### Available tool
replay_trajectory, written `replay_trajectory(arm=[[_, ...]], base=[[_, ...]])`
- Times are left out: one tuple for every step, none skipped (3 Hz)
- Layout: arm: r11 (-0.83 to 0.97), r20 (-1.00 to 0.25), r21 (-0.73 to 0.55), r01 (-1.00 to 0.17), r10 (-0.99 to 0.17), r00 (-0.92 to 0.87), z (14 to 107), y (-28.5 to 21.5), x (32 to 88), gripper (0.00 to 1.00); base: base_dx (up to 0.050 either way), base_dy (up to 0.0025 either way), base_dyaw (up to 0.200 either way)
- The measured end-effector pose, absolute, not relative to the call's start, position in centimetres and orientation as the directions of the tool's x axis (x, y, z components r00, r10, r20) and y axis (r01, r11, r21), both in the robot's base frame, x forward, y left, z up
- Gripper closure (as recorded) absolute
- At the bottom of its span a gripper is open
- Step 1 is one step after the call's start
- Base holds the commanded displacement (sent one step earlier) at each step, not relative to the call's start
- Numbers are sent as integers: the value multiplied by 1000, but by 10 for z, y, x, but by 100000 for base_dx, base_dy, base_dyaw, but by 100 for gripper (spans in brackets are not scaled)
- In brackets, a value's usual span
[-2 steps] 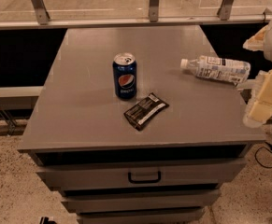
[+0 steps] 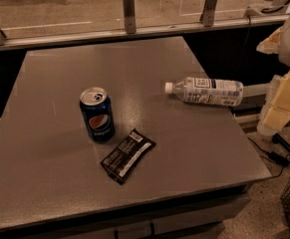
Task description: Move blue plastic bottle near pepsi can
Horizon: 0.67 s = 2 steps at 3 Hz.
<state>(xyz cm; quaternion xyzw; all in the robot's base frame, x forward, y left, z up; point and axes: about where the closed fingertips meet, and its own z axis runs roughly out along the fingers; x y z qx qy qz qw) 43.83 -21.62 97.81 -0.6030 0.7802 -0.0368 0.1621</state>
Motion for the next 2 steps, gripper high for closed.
replay_trajectory(arm=[[270, -209, -253, -929, -953, -220, 978, -216, 438, 0], [277, -206, -275, -921, -953, -225, 977, -224, 449, 0]], base=[[0, 0, 0], [0, 0, 0]])
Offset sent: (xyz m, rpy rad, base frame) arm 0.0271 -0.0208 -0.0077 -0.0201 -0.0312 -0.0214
